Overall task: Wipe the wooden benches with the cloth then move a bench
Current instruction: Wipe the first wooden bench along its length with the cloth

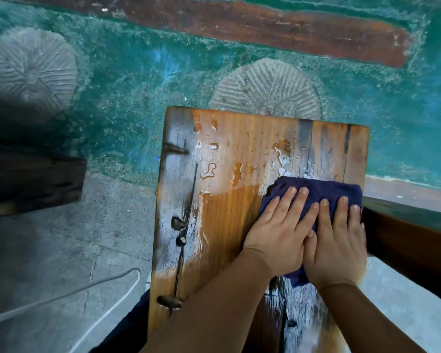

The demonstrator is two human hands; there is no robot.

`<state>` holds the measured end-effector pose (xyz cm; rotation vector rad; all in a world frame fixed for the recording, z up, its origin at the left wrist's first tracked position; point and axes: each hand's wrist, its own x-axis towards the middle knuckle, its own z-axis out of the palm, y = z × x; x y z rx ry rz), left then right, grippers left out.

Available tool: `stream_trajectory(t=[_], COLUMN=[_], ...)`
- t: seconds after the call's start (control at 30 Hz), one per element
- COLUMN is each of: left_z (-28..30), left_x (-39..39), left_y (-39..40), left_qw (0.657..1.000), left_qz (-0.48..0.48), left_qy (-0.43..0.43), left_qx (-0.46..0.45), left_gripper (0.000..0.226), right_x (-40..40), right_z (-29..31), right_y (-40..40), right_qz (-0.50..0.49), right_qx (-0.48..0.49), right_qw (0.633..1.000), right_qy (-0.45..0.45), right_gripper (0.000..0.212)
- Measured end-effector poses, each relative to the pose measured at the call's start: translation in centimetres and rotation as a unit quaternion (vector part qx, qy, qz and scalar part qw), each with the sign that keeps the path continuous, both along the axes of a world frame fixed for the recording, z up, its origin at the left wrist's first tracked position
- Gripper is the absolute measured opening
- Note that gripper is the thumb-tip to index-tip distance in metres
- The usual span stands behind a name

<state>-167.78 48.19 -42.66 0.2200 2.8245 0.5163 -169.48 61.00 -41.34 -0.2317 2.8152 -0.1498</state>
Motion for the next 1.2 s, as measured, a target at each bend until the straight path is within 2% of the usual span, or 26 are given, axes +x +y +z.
stream_trajectory(t=[0.27, 0.47, 0.6, 0.83, 0.9, 1.07, 1.2], left_z=[0.0, -0.4, -0.6, -0.2, 0.0, 0.4, 0.5], left_x=[-0.3, -5.9, -7.3, -5.7, -5.2, -5.0, -5.6], left_y=[-0.4, -3.1, -7.9, -22.5, -25.4, -26.7, -25.6], left_qw=[1.0, 0.997, 0.998, 0.994, 0.994, 0.994, 0.993], left_qz=[-0.026, -0.068, -0.034, 0.06, 0.085, 0.106, 0.095], left_qy=[0.002, 0.031, 0.043, 0.036, 0.027, -0.004, 0.008], left_qx=[-0.018, -0.033, -0.039, -0.082, -0.071, -0.038, -0.064], left_gripper=[0.06, 0.063, 0.059, 0.06, 0.059, 0.06, 0.063], right_x=[-0.5, -5.0, -7.1, -7.7, -7.5, -8.0, -8.7], right_z=[0.6, 0.6, 0.4, -0.3, -0.6, -1.1, -1.0], right_y=[-0.2, -1.9, -6.9, -21.8, -24.9, -26.0, -24.7], right_qz=[-0.001, 0.0, 0.022, 0.093, 0.106, 0.146, 0.166], right_qx=[0.014, 0.036, 0.029, -0.032, -0.038, -0.05, -0.06], right_qw=[1.0, 0.999, 0.999, 0.995, 0.993, 0.988, 0.984], right_qy=[-0.01, 0.005, 0.002, -0.017, -0.02, -0.015, -0.015], right_gripper=[0.066, 0.067, 0.067, 0.067, 0.065, 0.064, 0.064])
